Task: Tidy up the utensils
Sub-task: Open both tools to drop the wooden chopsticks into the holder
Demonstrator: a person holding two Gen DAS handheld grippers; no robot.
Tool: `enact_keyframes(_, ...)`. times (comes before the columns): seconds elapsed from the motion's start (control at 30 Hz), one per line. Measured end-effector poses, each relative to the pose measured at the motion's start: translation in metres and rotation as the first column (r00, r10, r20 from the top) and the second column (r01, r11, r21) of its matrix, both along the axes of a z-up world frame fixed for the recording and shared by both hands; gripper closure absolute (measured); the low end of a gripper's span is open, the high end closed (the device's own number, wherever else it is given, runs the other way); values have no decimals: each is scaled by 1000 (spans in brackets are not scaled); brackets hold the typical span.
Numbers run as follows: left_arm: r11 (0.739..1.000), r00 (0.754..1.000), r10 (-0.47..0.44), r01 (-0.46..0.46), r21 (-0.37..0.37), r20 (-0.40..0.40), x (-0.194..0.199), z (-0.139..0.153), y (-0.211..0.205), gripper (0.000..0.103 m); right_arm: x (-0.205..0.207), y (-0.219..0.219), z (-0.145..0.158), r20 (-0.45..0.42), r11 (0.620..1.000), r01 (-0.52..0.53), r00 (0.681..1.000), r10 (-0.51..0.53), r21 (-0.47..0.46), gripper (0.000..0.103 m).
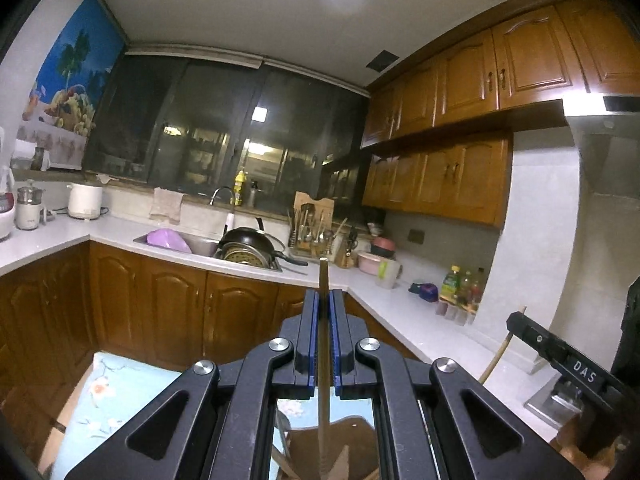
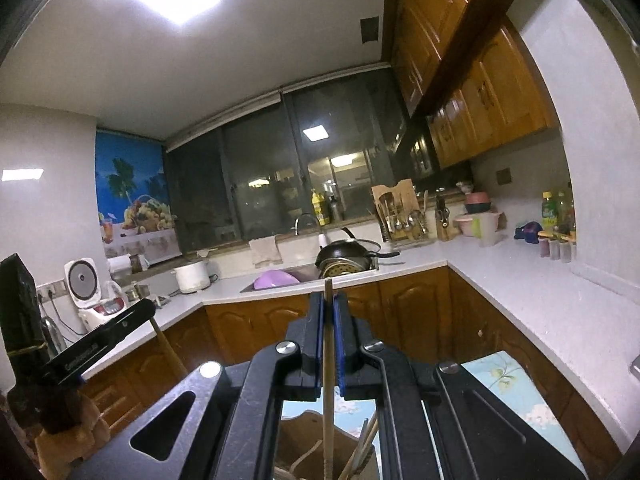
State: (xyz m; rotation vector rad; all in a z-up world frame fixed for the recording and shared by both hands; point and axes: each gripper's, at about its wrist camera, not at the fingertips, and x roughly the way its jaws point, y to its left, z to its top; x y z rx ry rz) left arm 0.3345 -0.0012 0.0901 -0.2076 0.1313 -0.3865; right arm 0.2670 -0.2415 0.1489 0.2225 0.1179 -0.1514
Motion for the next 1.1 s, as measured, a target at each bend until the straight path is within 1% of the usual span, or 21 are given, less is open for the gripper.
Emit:
enact_keyframes(0.1, 1000, 1000, 10, -10, -2, -23, 13, -27, -7, 99, 6, 3, -19, -12, 1000, 13, 1000, -14, -12, 98)
enact_keyframes(0.17, 999, 999, 31, -31, -17, 5, 12, -36, -8, 99, 8, 4, -30, -26, 1000, 17, 999, -18, -19, 98)
enact_keyframes(0.27, 999, 999, 44, -44, -32, 19, 9, -42, -9, 99, 10, 6, -47, -48, 1000, 17, 999, -18, -16, 98)
enact_keyframes(0.37, 998, 998, 54, -53, -40, 20, 9, -47, -12, 99, 12, 3, -55, -67, 1000, 21, 998, -20, 7, 98)
enact_keyframes(0.67, 995, 998, 63, -62, -72, 1, 10, -51, -16, 100, 12, 0, -51, -58, 999, 31, 998, -30, 19, 98)
enact_keyframes(0.83, 997, 998, 50, -51, -52, -30, 9, -67, -24, 100, 13, -4, -52, -56, 999, 39, 998, -38, 24, 98)
enact_keyframes(1.0, 997, 993, 33, -40, -62, -110, 8, -82, -15, 99, 15, -4, -65, -101, 999, 29, 995, -25, 37, 98)
enact_keyframes(1.1, 999, 987, 16, -24, -46, -163, 13, -87, -15, 99, 16, -5, -73, -124, 999, 27, 992, -22, 44, 98)
